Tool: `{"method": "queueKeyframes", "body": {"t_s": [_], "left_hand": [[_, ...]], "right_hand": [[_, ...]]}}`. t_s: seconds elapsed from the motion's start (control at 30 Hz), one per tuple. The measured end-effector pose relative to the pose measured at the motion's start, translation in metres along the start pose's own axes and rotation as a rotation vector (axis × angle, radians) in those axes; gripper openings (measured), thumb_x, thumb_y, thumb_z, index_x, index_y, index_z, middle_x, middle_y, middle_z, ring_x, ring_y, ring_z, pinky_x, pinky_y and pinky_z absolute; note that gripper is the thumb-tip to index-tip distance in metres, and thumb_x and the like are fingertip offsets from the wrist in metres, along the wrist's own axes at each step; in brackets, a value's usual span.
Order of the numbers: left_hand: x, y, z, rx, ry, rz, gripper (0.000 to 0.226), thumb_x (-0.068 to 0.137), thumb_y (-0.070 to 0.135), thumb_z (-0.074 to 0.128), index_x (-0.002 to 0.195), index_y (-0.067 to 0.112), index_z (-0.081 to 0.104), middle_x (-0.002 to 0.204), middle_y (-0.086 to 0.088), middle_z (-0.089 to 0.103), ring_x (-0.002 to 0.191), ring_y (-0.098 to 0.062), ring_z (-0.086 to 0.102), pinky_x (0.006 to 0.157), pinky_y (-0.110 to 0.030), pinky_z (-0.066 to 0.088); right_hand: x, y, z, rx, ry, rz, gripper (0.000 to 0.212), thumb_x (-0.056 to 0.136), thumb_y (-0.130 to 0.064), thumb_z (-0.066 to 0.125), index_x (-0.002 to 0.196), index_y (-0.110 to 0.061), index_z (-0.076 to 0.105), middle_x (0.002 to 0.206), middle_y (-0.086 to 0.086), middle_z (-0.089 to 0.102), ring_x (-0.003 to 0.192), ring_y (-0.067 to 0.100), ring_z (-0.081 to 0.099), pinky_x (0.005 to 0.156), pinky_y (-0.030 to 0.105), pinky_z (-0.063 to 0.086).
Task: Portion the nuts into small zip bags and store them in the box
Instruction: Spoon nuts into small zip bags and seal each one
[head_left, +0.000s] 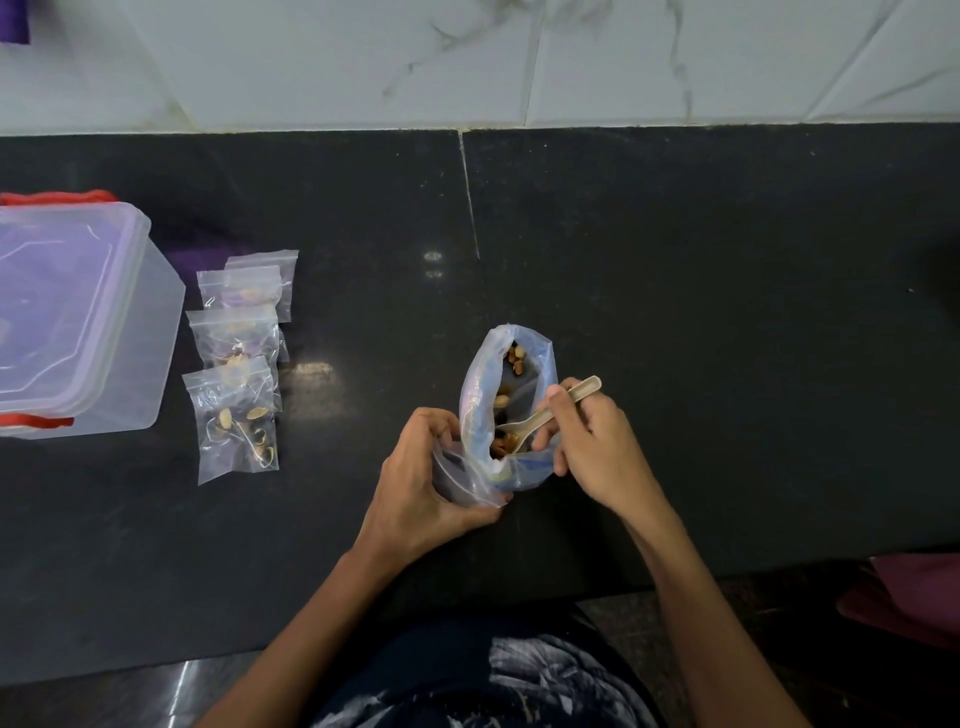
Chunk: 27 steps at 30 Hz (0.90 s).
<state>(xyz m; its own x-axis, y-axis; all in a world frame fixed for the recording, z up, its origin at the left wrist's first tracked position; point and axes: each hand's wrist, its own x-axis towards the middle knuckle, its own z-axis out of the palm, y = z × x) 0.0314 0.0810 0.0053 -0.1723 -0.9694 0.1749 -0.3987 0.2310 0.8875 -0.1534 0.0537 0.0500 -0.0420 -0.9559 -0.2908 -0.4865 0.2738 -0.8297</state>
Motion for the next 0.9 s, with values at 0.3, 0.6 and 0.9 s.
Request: {"method": "queueKeyframes", "body": {"t_s": [0.3,0.6,0.9], "left_hand": [[0.001,-0.004,0.000,-0.012,0.032,-0.001,0.064,0.054,0.034,0.090,0.099,0.025,0.045,0.096,0.004,0.056,0.085,-0.013,0.060,0.069,-0.019,0.051],[0.000,-0.005,0.000,-0.033,0.035,0.014,0.060,0.054,0.035,0.089,0.095,0.020,0.047,0.094,0.006,0.056,0.081,-0.012,0.059,0.065,-0.017,0.050],[0.001,-0.005,-0.002,-0.028,0.085,0.109,0.063,0.056,0.045,0.084,0.099,0.044,0.038,0.096,0.003,0.055,0.083,-0.011,0.059,0.070,-0.014,0.046]], "right_hand": [[-0.006,-0.004,0.012,0.413,0.112,0.464,0.035,0.102,-0.029,0.037,0.085,-0.009,0.060,0.065,0.000,0.067,0.036,0.005,0.043,0.032,0.012,0.029],[-0.013,-0.007,0.014,0.543,0.348,0.379,0.034,0.101,-0.032,0.038,0.084,-0.012,0.060,0.062,-0.001,0.068,0.039,0.007,0.046,0.036,0.012,0.032],[-0.024,-0.008,0.003,0.548,0.427,0.285,0.035,0.102,-0.032,0.037,0.087,-0.011,0.061,0.057,-0.003,0.067,0.036,0.007,0.045,0.035,0.013,0.031]]}}
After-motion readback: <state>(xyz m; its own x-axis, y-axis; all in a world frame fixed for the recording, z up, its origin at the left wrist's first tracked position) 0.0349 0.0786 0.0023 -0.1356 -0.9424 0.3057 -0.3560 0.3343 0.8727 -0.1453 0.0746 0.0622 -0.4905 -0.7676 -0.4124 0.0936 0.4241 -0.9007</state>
